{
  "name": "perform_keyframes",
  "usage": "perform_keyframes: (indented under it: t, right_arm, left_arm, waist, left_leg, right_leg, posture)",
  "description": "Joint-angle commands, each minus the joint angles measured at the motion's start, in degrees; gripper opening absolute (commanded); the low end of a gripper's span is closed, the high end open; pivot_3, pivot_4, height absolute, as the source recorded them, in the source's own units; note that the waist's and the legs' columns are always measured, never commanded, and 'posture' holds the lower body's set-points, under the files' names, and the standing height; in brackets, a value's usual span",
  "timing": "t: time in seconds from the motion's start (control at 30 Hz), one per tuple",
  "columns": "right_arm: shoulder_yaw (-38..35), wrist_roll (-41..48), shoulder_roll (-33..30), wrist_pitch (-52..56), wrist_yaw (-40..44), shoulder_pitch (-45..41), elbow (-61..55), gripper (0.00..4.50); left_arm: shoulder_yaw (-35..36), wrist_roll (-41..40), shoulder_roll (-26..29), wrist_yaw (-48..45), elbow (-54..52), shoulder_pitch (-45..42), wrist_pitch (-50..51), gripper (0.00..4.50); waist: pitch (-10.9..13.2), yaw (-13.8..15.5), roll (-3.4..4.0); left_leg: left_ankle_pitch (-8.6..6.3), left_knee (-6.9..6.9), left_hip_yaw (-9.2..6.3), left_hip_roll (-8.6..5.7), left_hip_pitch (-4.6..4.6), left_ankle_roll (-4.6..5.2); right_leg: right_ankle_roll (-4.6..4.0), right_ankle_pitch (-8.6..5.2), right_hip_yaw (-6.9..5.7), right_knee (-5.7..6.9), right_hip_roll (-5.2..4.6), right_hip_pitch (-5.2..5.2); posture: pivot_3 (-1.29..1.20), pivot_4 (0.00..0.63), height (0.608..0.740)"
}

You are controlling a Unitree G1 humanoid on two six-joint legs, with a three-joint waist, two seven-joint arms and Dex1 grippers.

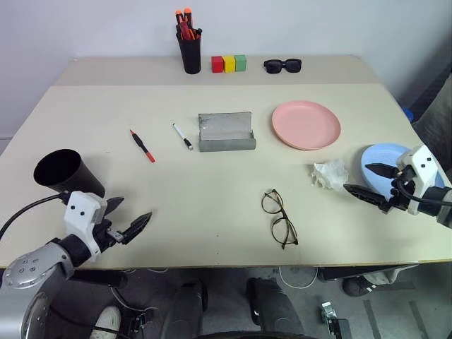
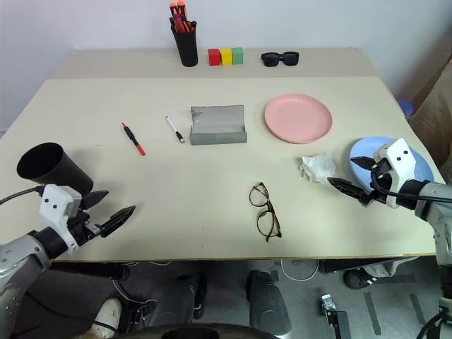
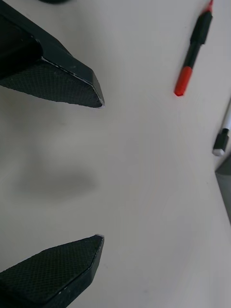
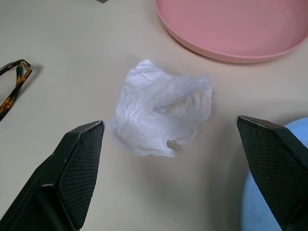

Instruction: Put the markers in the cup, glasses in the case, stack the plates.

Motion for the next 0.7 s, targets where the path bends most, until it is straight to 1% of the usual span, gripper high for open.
perform_keyframes:
  t: [0.03,0.4,0.57,0.7]
  right_arm:
    - [-0.4,0.3,0.3,-1.2,-0.4,-1.4,-0.1,4.5]
    - [1.0,-0.6,0.4,-2.0,-2.2,-3.6,-0.3,4.5]
    - [1.8,-0.3,1.7,-1.6,-4.2,-5.8,-3.6,4.5]
    - [2.7,0.4,3.4,-0.6,-6.0,-4.8,-9.7,4.5]
  left_arm:
    - [0.2,-1.0,-0.1,0.8,-1.8,-0.6,0.3,4.32]
    - [-1.4,0.7,-1.2,0.6,0.2,-0.9,-2.2,4.32]
    - [-5.6,2.4,-1.7,3.3,0.7,-6.4,-1.6,4.32]
    - [-11.0,6.0,-2.6,7.7,2.9,-13.5,0.4,4.32]
  waist:
    - [0.0,0.0,0.0]
    - [0.0,0.0,0.0]
    - [0.0,0.1,0.0]
    - [0.0,0.2,0.01]
  left_leg:
    - [0.0,0.0,0.0,0.0,0.0,0.0]
    - [0.0,0.03,0.0,-0.01,0.0,0.0]
    - [0.0,0.09,0.0,-0.02,0.01,0.0]
    - [0.01,0.09,-0.02,-0.06,0.02,0.01]
  right_leg:
    - [0.0,0.0,0.0,0.0,0.01,0.0]
    - [0.0,0.0,0.0,0.04,0.03,0.0]
    - [0.0,0.01,0.01,0.12,0.04,0.0]
    - [0.01,0.02,0.01,0.15,0.06,0.02]
  posture:
    - [0.0,0.15,0.74]
    - [0.0,0.15,0.74]
    - [0.0,0.15,0.74]
    - [0.0,0.15,0.74]
